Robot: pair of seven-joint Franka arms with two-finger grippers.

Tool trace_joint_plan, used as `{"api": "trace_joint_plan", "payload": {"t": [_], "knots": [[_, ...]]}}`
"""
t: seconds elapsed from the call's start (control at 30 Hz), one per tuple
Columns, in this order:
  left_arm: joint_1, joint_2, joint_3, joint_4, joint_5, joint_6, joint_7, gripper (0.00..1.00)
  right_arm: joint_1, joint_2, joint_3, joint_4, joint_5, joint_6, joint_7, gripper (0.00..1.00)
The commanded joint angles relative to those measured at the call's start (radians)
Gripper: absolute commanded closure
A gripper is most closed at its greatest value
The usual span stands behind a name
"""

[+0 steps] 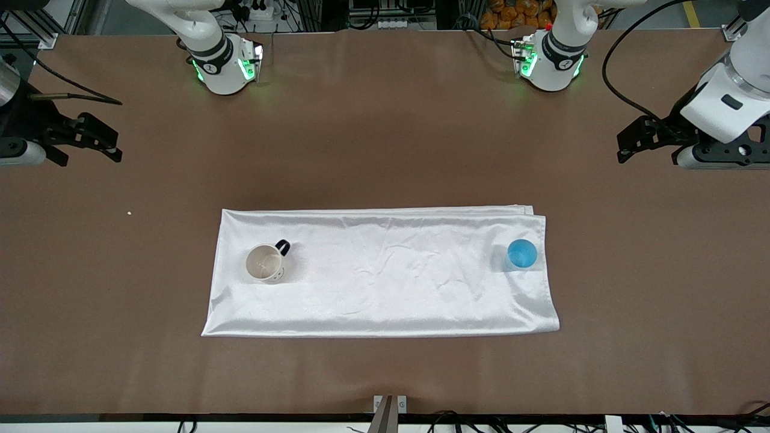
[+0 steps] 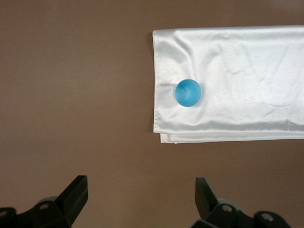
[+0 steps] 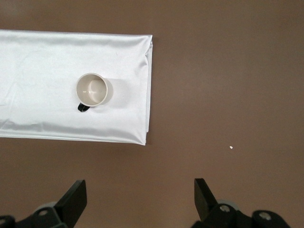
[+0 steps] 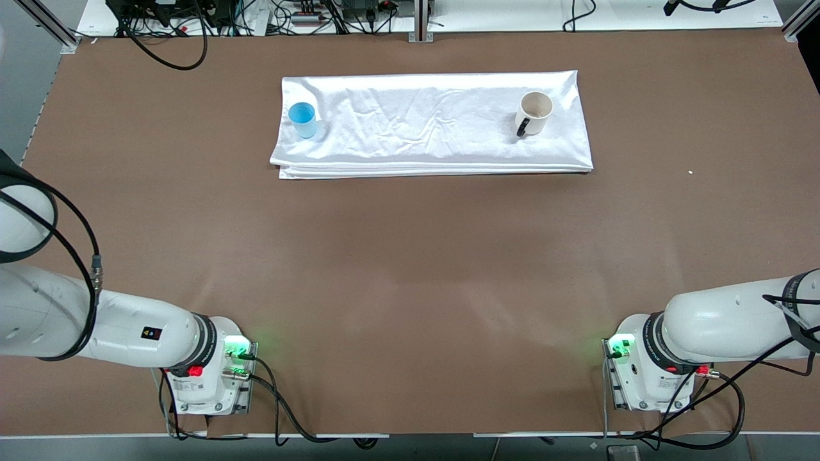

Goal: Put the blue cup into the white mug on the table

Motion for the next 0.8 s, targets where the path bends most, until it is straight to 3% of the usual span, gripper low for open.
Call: {"api": "trace_joint_plan", "payload": {"t": [0.0, 0.77], "knots": [[-0.008, -0.002, 0.001, 0.005, 0.021, -0.019, -0.021, 0.0, -0.012, 0.013, 0.0, 0.03, 0.01, -0.026, -0.014, 0.0], [-0.016, 0.006, -0.034, 0.011, 0.022, -0.017, -0.038, 0.0, -0.006, 0.049, 0.001, 0.004, 0.013, -0.039, -0.014, 0.0]]}}
